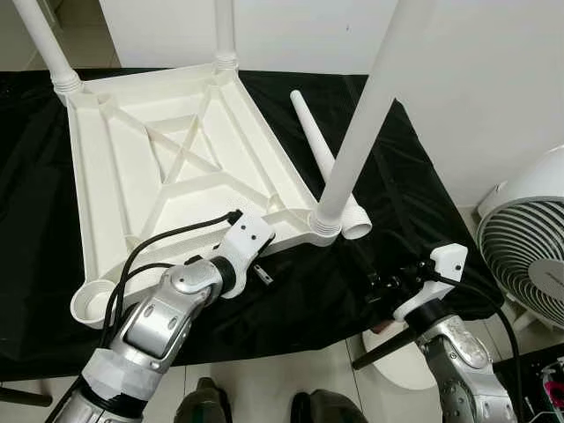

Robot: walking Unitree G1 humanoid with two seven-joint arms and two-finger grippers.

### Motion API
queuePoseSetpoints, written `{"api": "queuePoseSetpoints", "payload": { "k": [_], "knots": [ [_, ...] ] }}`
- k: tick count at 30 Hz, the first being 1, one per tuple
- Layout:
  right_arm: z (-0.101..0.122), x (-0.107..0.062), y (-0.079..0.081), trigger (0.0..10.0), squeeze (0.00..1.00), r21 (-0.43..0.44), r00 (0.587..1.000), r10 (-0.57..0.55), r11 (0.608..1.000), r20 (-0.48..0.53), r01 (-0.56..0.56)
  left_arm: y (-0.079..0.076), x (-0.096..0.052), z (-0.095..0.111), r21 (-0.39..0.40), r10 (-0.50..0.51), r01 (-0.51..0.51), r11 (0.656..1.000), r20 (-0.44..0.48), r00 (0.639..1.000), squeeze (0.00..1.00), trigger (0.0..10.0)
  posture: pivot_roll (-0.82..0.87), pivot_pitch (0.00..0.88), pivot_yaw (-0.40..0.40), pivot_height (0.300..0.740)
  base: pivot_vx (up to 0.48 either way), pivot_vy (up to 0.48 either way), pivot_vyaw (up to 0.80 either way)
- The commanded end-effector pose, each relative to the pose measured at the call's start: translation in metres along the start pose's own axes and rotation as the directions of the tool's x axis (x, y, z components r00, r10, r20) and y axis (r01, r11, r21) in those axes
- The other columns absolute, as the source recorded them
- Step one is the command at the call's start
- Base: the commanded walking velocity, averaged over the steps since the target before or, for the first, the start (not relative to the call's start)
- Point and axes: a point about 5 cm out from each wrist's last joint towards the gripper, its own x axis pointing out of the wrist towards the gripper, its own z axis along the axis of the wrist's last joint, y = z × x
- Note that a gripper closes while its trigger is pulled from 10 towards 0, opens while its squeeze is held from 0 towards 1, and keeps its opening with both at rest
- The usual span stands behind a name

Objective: Building children table

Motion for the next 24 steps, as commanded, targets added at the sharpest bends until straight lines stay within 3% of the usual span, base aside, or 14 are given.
{"api": "queuePoseSetpoints", "payload": {
  "k": [1, 7, 8, 9, 10, 12, 13, 24],
  "knots": [
    [0.001, -0.001, -0.005, 10.0, 0.00, -0.007, 1.000, -0.022, 1.000, -0.003, 0.022, 0.014, -0.001, -0.006, -0.003, 0.184, -0.184, 0.983, -0.040, 0.982, 0.00, 10.0, -0.06, 0.074, -0.009, 0.740, 0.000, 0.000, 0.00],
    [0.002, 0.002, -0.004, 10.0, 0.00, -0.008, 1.000, -0.019, 1.000, 0.000, 0.019, 0.018, -0.001, -0.010, -0.021, 0.216, -0.217, 0.976, -0.056, 0.975, 0.00, 10.0, -0.06, 0.076, -0.011, 0.740, 0.000, 0.000, 0.00],
    [0.002, 0.003, -0.004, 10.0, 0.00, -0.008, 1.000, -0.018, 1.000, 0.001, 0.018, 0.020, -0.002, -0.011, -0.025, 0.229, -0.231, 0.973, -0.064, 0.971, 0.00, 9.2, -0.06, 0.076, -0.011, 0.740, 0.000, 0.000, 0.00],
    [0.002, 0.003, -0.004, 10.0, 0.00, -0.008, 1.000, -0.018, 1.000, 0.001, 0.018, 0.020, -0.002, -0.011, -0.025, 0.229, -0.231, 0.973, -0.064, 0.971, 0.00, 9.2, -0.06, 0.076, -0.011, 0.740, 0.000, 0.000, 0.00],
    [0.003, 0.006, -0.005, 10.0, 0.00, -0.012, 1.000, -0.019, 1.000, 0.005, 0.019, 0.025, -0.003, -0.014, -0.039, 0.268, -0.271, 0.962, -0.083, 0.960, 0.00, 2.1, -0.05, 0.076, -0.014, 0.740, 0.000, 0.000, 0.00],
    [0.004, 0.006, -0.005, 10.0, 0.00, -0.012, 1.000, -0.019, 1.000, 0.006, 0.019, 0.027, -0.003, -0.015, -0.042, 0.282, -0.286, 0.957, -0.088, 0.956, 0.00, 2.1, -0.05, 0.076, -0.014, 0.740, 0.000, 0.000, 0.00],
    [0.004, 0.007, -0.006, 10.0, 0.00, -0.011, 1.000, -0.019, 1.000, 0.007, 0.020, 0.028, -0.003, -0.015, -0.043, 0.289, -0.294, 0.955, -0.093, 0.953, 0.00, 0.0, -0.05, 0.076, -0.014, 0.740, 0.000, 0.000, 0.00],
    [0.005, 0.010, -0.006, 10.0, 0.00, -0.016, 1.000, -0.019, 1.000, 0.009, 0.019, 0.029, -0.005, -0.021, -0.040, 0.294, -0.300, 0.953, -0.113, 0.949, 0.00, 0.0, -0.05, 0.078, -0.015, 0.740, 0.000, 0.000, 0.00]
  ]
}}
